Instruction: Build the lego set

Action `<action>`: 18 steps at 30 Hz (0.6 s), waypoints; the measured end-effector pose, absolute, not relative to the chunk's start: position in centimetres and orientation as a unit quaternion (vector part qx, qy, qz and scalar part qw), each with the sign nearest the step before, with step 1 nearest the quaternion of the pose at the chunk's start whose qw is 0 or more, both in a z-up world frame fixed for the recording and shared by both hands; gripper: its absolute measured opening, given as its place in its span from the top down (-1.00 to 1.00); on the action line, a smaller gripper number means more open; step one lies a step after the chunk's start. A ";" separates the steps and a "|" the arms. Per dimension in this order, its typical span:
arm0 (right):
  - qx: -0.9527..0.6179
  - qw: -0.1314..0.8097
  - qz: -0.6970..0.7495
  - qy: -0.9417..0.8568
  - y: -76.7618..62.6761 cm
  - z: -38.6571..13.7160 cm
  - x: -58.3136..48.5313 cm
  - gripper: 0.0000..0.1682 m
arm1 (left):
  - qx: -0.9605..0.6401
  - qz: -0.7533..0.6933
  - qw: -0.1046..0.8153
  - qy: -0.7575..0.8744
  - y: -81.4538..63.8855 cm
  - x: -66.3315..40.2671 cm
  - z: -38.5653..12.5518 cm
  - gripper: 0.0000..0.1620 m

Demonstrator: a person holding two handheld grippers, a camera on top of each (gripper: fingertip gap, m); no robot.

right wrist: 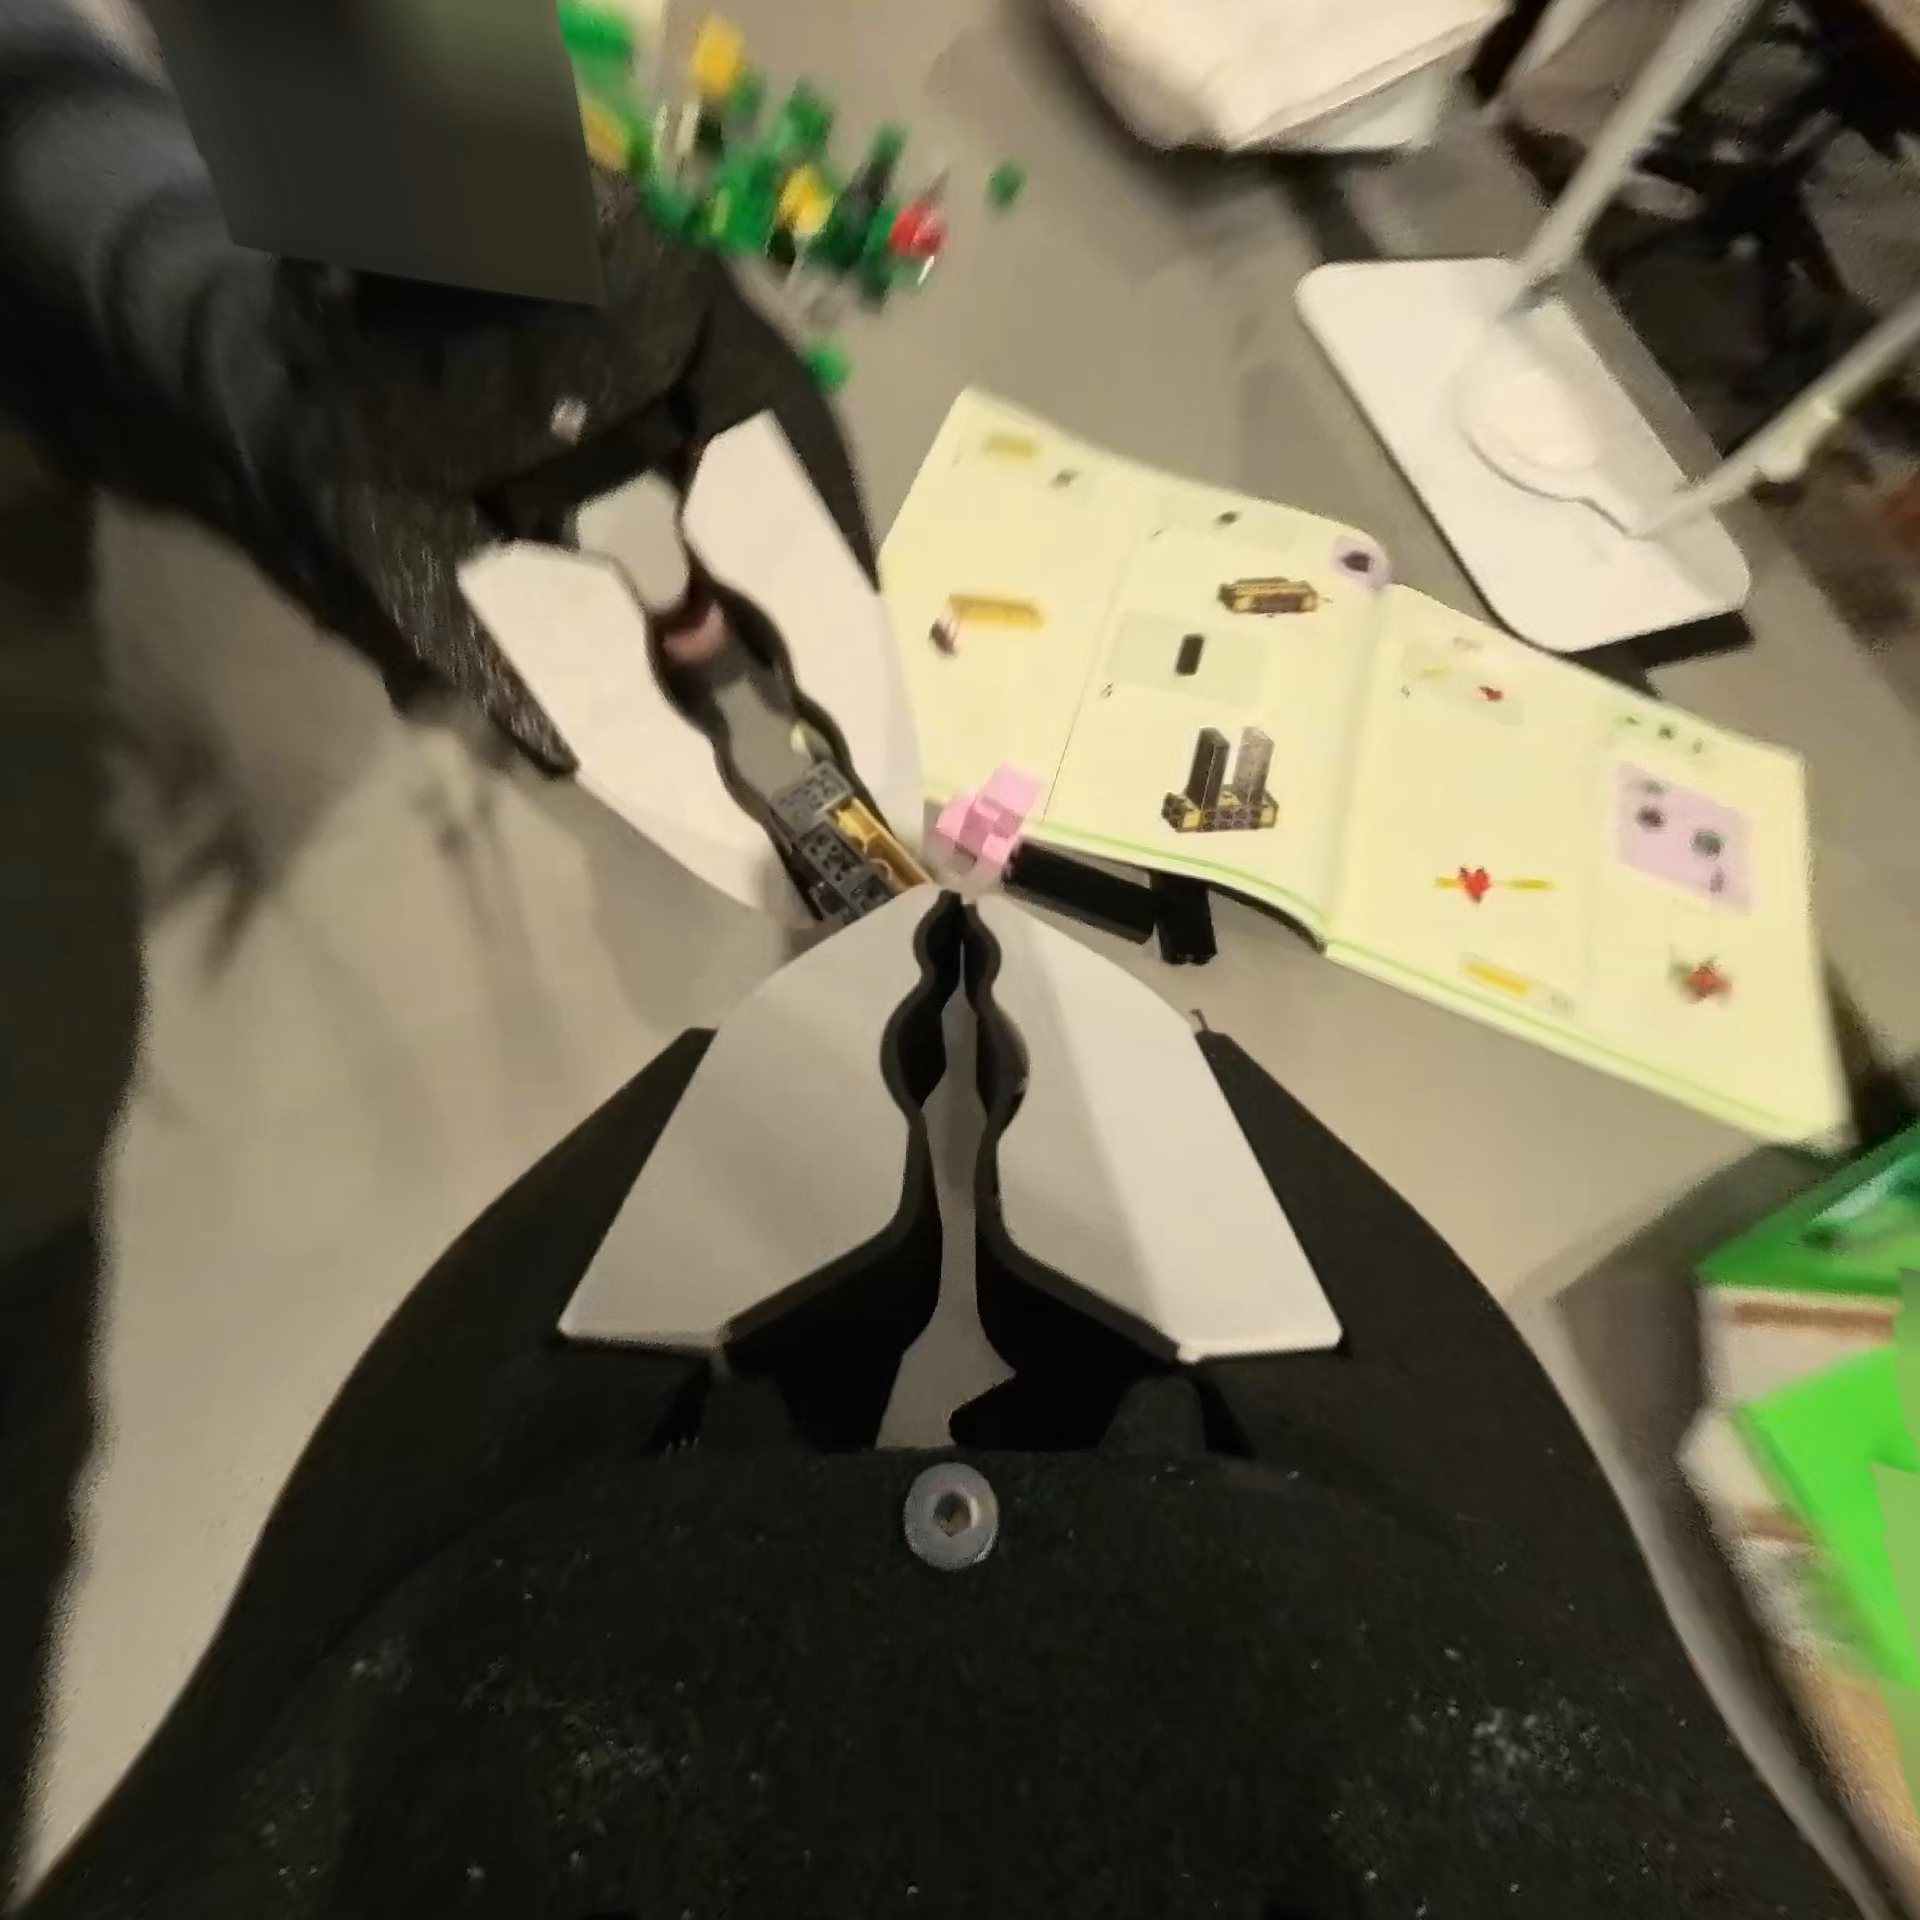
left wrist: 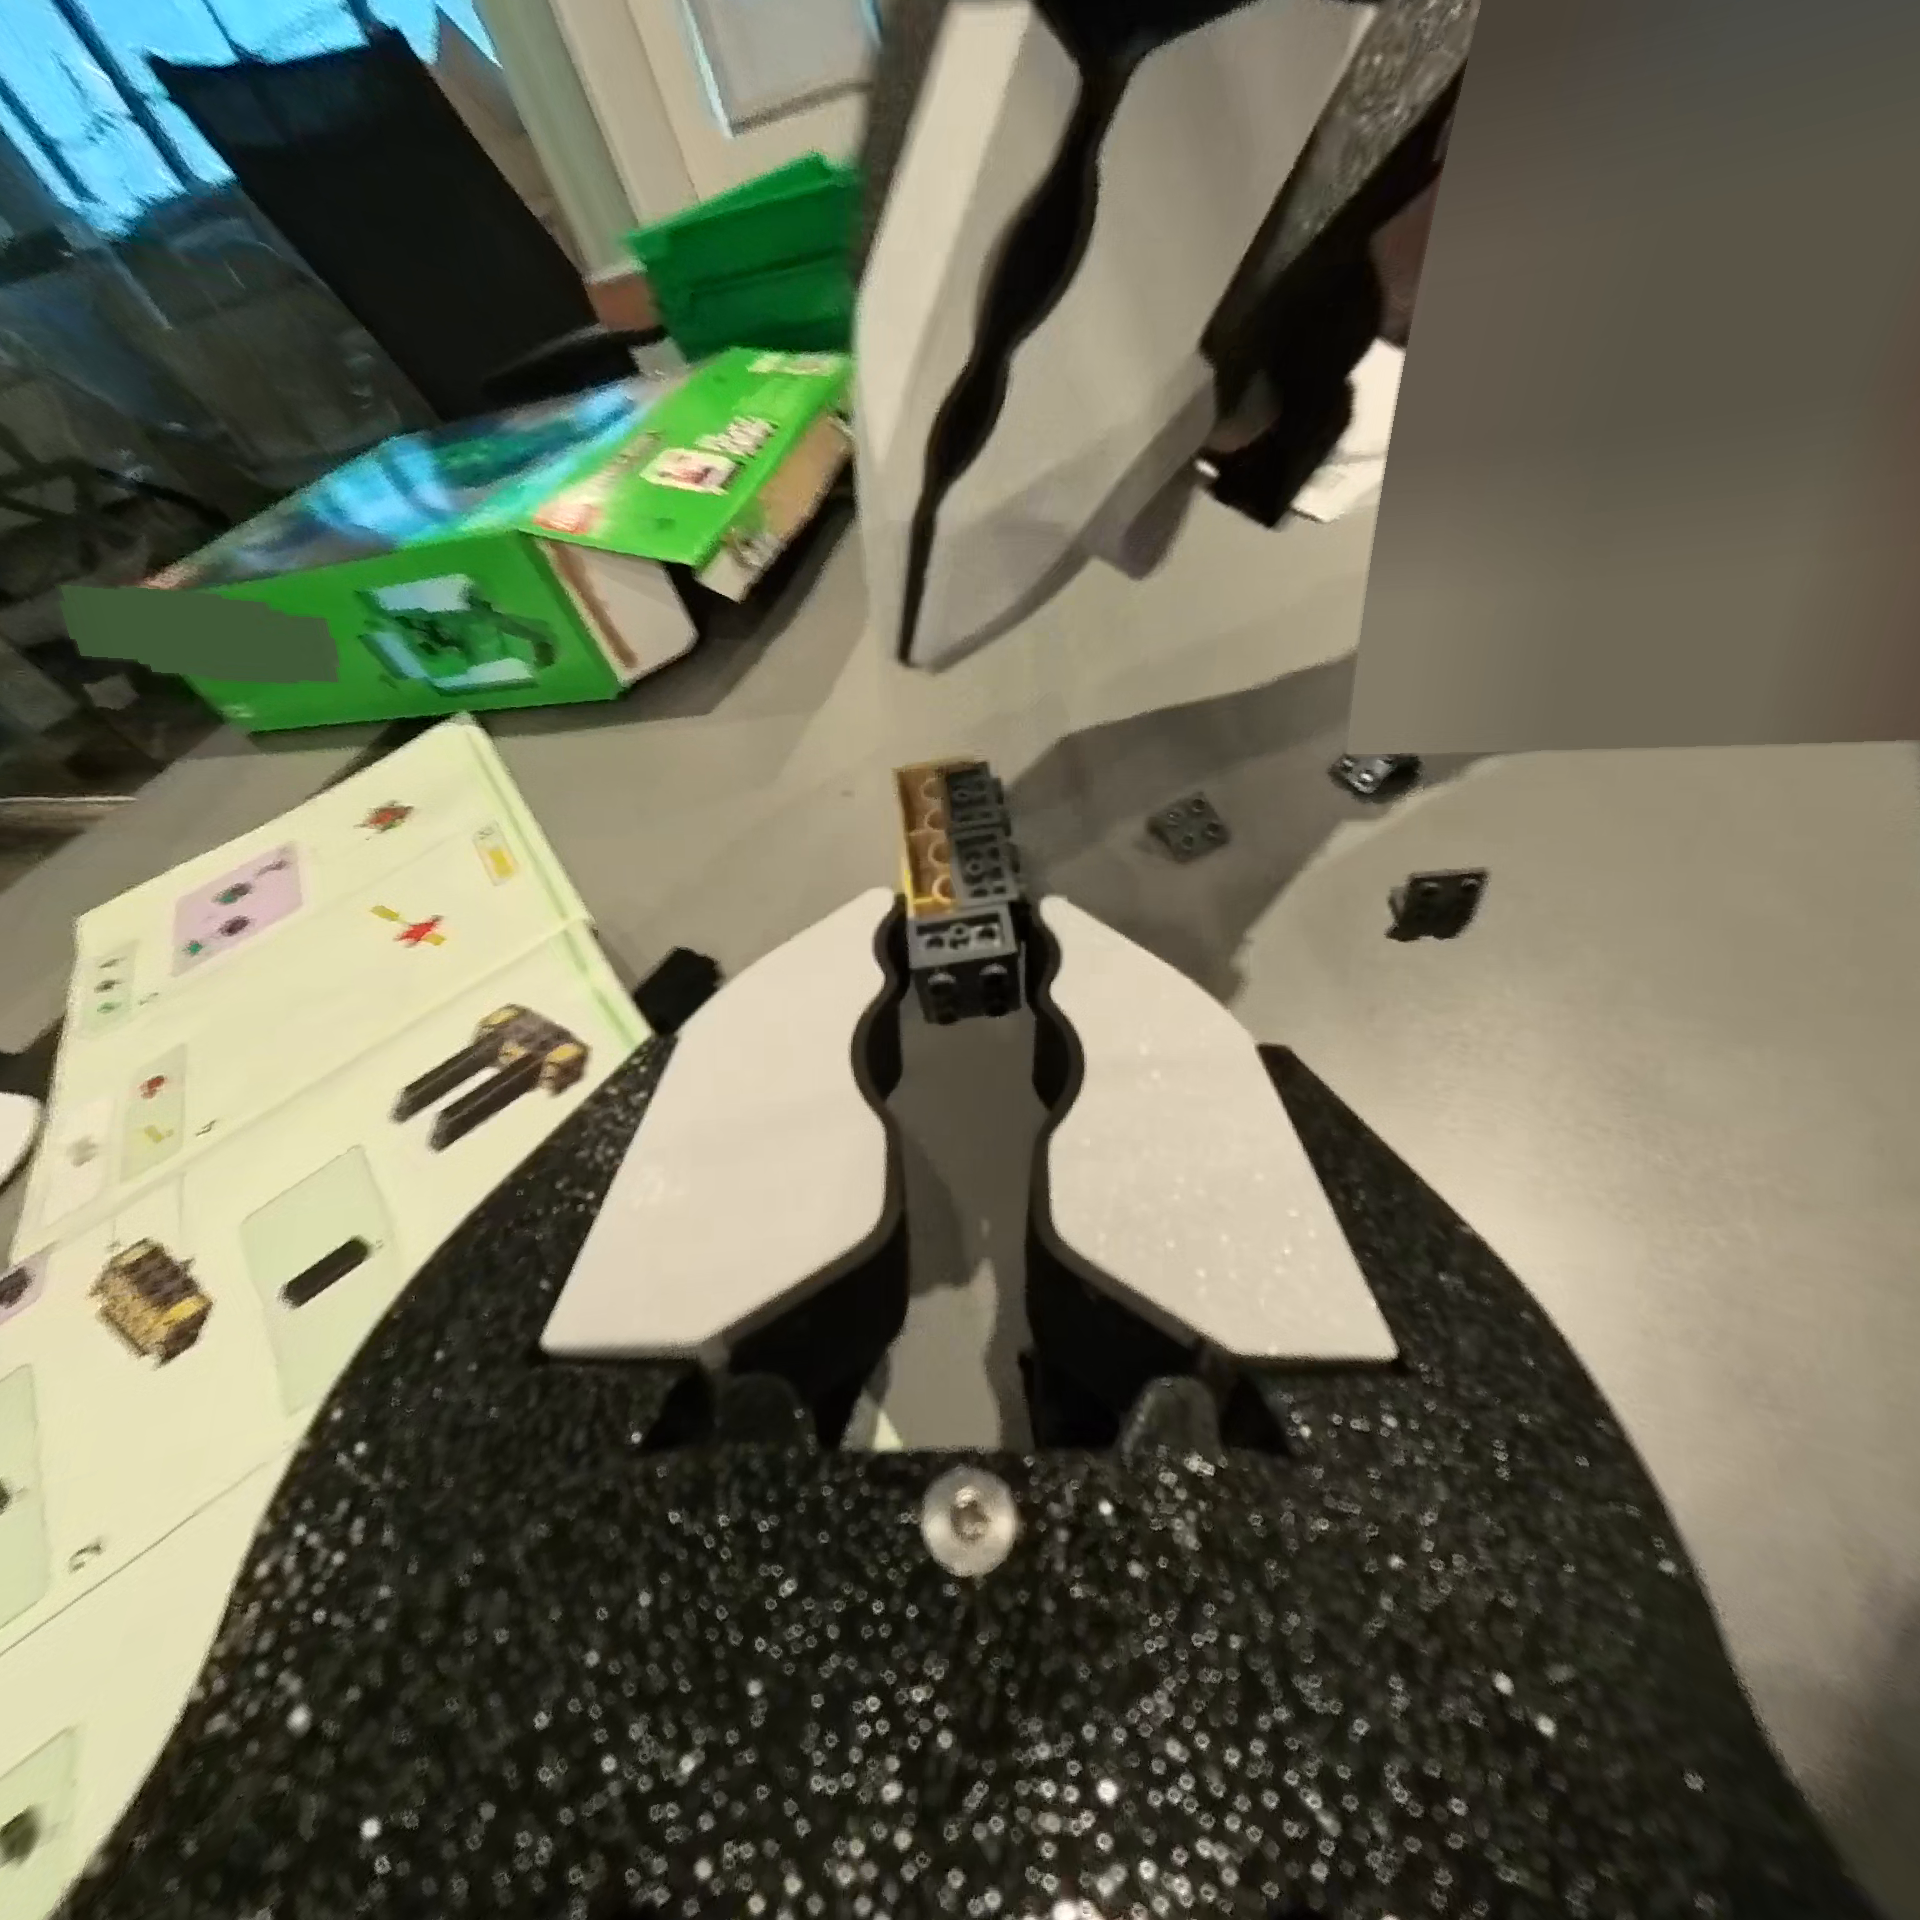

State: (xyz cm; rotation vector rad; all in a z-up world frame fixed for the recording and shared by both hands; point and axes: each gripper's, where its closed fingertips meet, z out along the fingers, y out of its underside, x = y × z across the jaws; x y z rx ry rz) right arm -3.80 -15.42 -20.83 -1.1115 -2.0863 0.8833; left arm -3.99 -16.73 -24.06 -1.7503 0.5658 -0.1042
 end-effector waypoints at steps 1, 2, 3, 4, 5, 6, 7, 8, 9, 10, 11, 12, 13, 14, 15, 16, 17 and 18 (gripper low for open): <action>-0.442 0.298 0.363 -0.764 -15.3 -20.6 -3.8 0.92 | -0.753 -0.039 0.612 0.239 -16.7 -4.2 -23.8 0.75; -0.470 0.287 0.395 -0.735 -15.1 -20.4 -3.9 0.79 | -0.748 -0.031 0.620 0.234 -16.7 -4.5 -23.5 0.75; -0.501 0.271 0.432 -0.700 -14.9 -20.3 -3.9 0.75 | -0.743 -0.023 0.628 0.230 -16.6 -4.7 -23.2 0.75; -0.532 0.248 0.474 -0.656 -14.8 -20.1 -4.0 0.69 | -0.737 -0.014 0.636 0.227 -16.7 -4.9 -22.8 0.75; -0.560 0.216 0.519 -0.609 -14.9 -20.0 -4.0 0.67 | -0.730 -0.003 0.645 0.225 -16.7 -5.1 -22.5 0.75; -0.580 0.182 0.563 -0.560 -15.2 -19.9 -4.0 0.63 | -0.723 0.009 0.654 0.224 -16.7 -5.2 -22.1 0.75; -0.595 0.151 0.600 -0.513 -15.5 -19.8 -4.1 0.57 | -0.715 0.019 0.661 0.225 -16.8 -5.3 -21.7 0.75; -0.609 0.127 0.624 -0.473 -15.6 -20.0 -4.2 0.55 | -0.709 0.027 0.668 0.226 -16.9 -5.3 -21.4 0.75; -0.615 0.109 0.645 -0.442 -16.0 -20.0 -4.3 0.53 | -0.703 0.033 0.673 0.227 -17.0 -5.3 -21.2 0.75; -0.619 0.099 0.660 -0.414 -16.2 -20.1 -4.4 0.51 | -0.699 0.038 0.677 0.228 -17.1 -5.2 -21.0 0.75; -0.622 0.098 0.670 -0.393 -16.4 -20.2 -4.5 0.48 | -0.695 0.043 0.680 0.229 -17.2 -5.2 -20.8 0.75; -0.624 0.100 0.677 -0.377 -16.5 -20.2 -4.6 0.47 | -0.692 0.046 0.683 0.230 -17.2 -5.2 -20.7 0.75; -0.622 0.101 0.686 -0.363 -16.7 -20.1 -4.7 0.46 | -0.691 0.047 0.683 0.230 -17.2 -5.2 -20.7 0.75; -0.620 0.100 0.695 -0.349 -16.8 -20.0 -4.8 0.47 | -0.691 0.047 0.684 0.230 -17.3 -5.2 -20.7 0.75; -0.619 0.098 0.703 -0.337 -16.9 -19.9 -4.9 0.47 | -0.691 0.047 0.684 0.229 -17.3 -5.2 -20.7 0.75; -0.617 0.096 0.709 -0.328 -17.0 -19.8 -5.0 0.48 | -0.691 0.047 0.684 0.229 -17.3 -5.2 -20.7 0.75; -0.614 0.093 0.714 -0.323 -17.1 -19.8 -5.0 0.48 | -0.691 0.047 0.684 0.229 -17.3 -5.2 -20.7 0.75; -0.614 0.090 0.715 -0.321 -17.3 -19.8 -5.0 0.49 | -0.690 0.048 0.685 0.229 -17.3 -5.2 -20.6 0.75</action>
